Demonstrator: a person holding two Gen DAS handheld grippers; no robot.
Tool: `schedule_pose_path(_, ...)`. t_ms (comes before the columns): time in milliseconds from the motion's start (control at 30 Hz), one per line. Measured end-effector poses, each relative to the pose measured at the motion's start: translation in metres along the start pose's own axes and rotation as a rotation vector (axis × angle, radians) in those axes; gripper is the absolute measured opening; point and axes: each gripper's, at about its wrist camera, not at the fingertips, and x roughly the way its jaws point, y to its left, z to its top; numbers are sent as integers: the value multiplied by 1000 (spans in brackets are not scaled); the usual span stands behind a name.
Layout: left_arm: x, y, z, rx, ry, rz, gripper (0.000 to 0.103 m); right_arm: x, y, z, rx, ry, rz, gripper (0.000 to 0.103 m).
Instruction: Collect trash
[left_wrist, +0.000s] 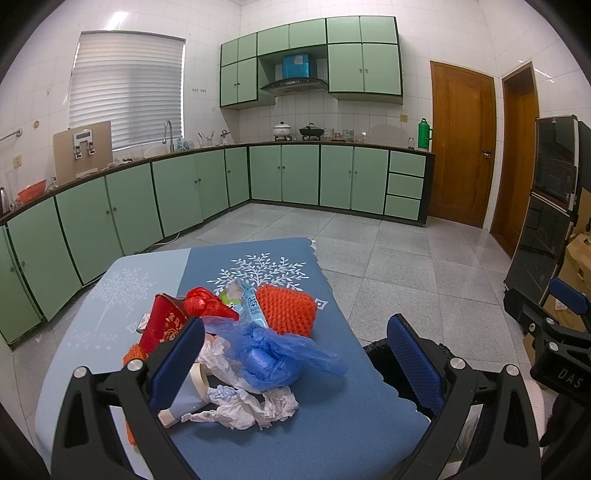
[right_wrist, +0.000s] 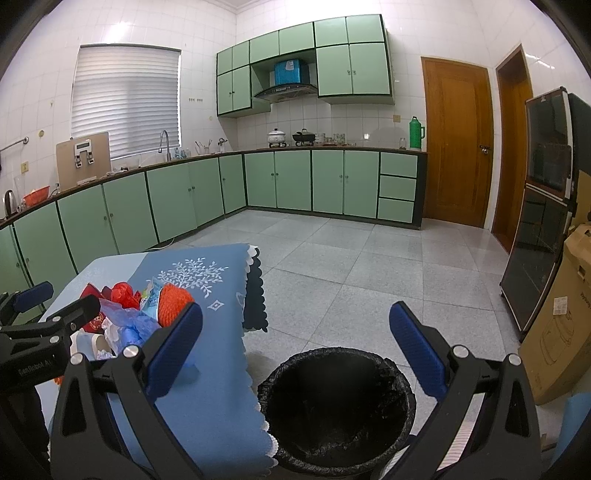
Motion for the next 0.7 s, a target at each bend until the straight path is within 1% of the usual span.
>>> schedule_pose_path(700, 0, 0, 0, 1, -1, 0, 97, 1, 2, -1, 0, 0, -1, 98)
